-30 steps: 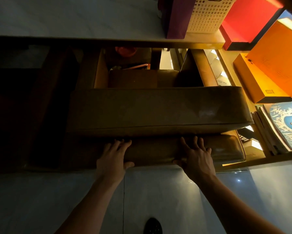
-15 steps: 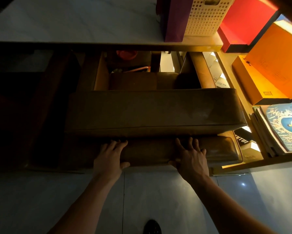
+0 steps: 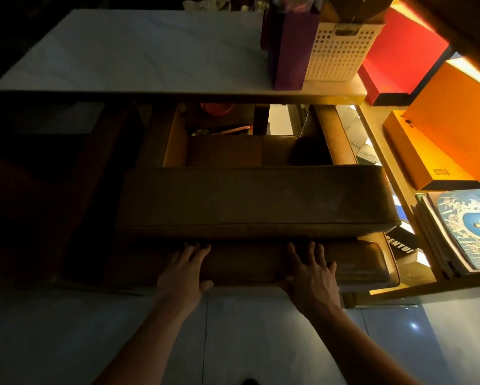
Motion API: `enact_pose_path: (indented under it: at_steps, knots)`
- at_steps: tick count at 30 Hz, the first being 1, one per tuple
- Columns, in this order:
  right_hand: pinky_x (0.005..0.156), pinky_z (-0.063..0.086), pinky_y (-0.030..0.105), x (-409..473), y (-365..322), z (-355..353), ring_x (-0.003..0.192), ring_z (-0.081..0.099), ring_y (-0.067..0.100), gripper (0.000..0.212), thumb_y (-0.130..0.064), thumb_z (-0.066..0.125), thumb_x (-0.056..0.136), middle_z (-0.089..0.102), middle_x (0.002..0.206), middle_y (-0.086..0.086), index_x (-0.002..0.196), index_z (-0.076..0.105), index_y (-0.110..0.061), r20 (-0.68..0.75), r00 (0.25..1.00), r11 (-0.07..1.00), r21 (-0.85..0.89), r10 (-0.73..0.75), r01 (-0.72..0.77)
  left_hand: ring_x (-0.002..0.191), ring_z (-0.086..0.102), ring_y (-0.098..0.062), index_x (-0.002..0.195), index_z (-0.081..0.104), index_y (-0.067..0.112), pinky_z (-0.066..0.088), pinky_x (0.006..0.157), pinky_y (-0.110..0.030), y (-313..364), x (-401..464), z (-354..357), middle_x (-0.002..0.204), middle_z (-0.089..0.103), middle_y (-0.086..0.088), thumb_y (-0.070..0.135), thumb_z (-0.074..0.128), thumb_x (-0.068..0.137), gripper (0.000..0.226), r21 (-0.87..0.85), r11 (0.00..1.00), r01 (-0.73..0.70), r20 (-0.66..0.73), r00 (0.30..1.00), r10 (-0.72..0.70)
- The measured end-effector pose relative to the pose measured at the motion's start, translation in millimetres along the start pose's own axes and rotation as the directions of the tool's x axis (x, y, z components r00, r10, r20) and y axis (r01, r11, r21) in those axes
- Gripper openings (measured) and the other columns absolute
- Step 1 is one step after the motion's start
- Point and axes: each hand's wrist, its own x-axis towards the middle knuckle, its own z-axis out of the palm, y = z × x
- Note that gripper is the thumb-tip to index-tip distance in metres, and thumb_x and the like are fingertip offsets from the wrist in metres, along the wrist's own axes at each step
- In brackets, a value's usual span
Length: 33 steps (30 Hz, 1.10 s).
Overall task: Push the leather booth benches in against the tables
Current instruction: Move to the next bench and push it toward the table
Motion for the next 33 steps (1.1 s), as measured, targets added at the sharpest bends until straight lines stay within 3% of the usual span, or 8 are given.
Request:
enact_pose_path:
  at_steps: [8, 13, 15, 17, 20, 26, 33]
  knots:
    - [0.122, 0.01, 0.06, -6.3, 1.7, 1.5, 0.15, -0.016, 0.041, 0.101, -0.072, 0.049, 0.087, -0.019, 0.164, 0.016, 0.155, -0.015, -0.033, 0.048, 0.999, 1.0, 0.023, -0.006, 0.004, 0.149, 0.006, -0.02, 0.152, 0.012, 0.043, 0.03, 0.115, -0.044, -7.2, -1.6, -0.3, 0.162, 0.01, 0.012, 0.047, 0.062, 0.089, 0.08, -0.044, 0.999, -0.025, 0.055, 0.998, 0.027]
    - [0.122, 0.014, 0.055, -18.1, -6.4, 0.7, 0.15, -0.018, 0.04, 0.106, -0.071, 0.053, 0.086, -0.024, 0.162, 0.016, 0.154, -0.018, -0.03, 0.111, 0.994, 1.0, 0.02, 0.02, -0.022, 0.149, -0.006, -0.015, 0.152, 0.01, 0.043, 0.032, 0.114, -0.048, -18.4, -11.4, -5.5, 0.163, -0.004, 0.016, 0.048, 0.059, 0.091, 0.078, -0.097, 0.992, -0.077, 0.121, 0.989, 0.089]
    - [0.121, 0.023, 0.051, -26.3, -16.4, -2.5, 0.152, -0.007, 0.04, 0.104, -0.07, 0.055, 0.085, -0.013, 0.165, 0.016, 0.157, -0.009, -0.029, 0.131, 0.991, 0.998, 0.035, 0.039, -0.044, 0.149, -0.002, -0.016, 0.151, 0.014, 0.043, 0.032, 0.113, -0.049, -24.7, -19.3, -12.1, 0.163, -0.004, 0.015, 0.047, 0.059, 0.092, 0.074, -0.115, 0.988, -0.1, 0.157, 0.981, 0.117]
    - [0.115, 0.038, 0.044, -35.5, -29.8, -10.0, 0.148, 0.019, 0.034, 0.095, -0.068, 0.057, 0.084, 0.013, 0.162, 0.013, 0.157, 0.009, -0.03, 0.131, 0.991, 0.998, 0.053, 0.027, -0.034, 0.149, 0.006, -0.019, 0.151, 0.019, 0.041, 0.03, 0.114, -0.046, -34.3, -29.0, -23.1, 0.163, 0.003, 0.013, 0.047, 0.059, 0.093, 0.071, -0.132, 0.984, -0.123, 0.181, 0.972, 0.146]
    - [0.106, 0.046, 0.037, -50.8, -58.3, -22.7, 0.136, 0.042, 0.023, 0.082, -0.064, 0.057, 0.087, 0.036, 0.153, 0.003, 0.154, 0.025, -0.029, 0.152, 0.988, 0.999, 0.05, -0.002, -0.006, 0.147, 0.017, -0.019, 0.151, 0.023, 0.039, 0.026, 0.116, -0.04, -59.2, -47.5, -44.0, 0.162, 0.017, 0.008, 0.047, 0.058, 0.093, 0.068, -0.163, 0.978, -0.13, 0.205, 0.965, 0.162]
    - [0.101, 0.045, 0.036, -83.3, -149.3, -53.2, 0.133, 0.049, 0.022, 0.071, -0.064, 0.054, 0.088, 0.048, 0.149, 0.0, 0.149, 0.035, -0.033, 0.222, 0.975, 0.999, 0.041, -0.014, 0.005, 0.137, 0.035, -0.013, 0.147, 0.03, 0.038, 0.034, 0.108, -0.031, -147.9, -89.1, -97.2, 0.151, 0.035, 0.011, 0.056, 0.059, 0.089, 0.068, -0.206, 0.971, -0.118, 0.256, 0.952, 0.17]
    - [0.099, 0.047, 0.034, -116.3, -281.7, -87.3, 0.129, 0.054, 0.021, 0.068, -0.065, 0.058, 0.083, 0.056, 0.143, -0.002, 0.144, 0.044, -0.037, 0.165, 0.985, 0.995, 0.094, -0.046, 0.03, 0.13, 0.044, -0.013, 0.145, 0.032, 0.04, 0.038, 0.103, -0.032, -270.8, -132.3, -171.7, 0.147, 0.041, 0.009, 0.059, 0.059, 0.088, 0.066, -0.264, 0.964, -0.025, 0.278, 0.955, 0.101]
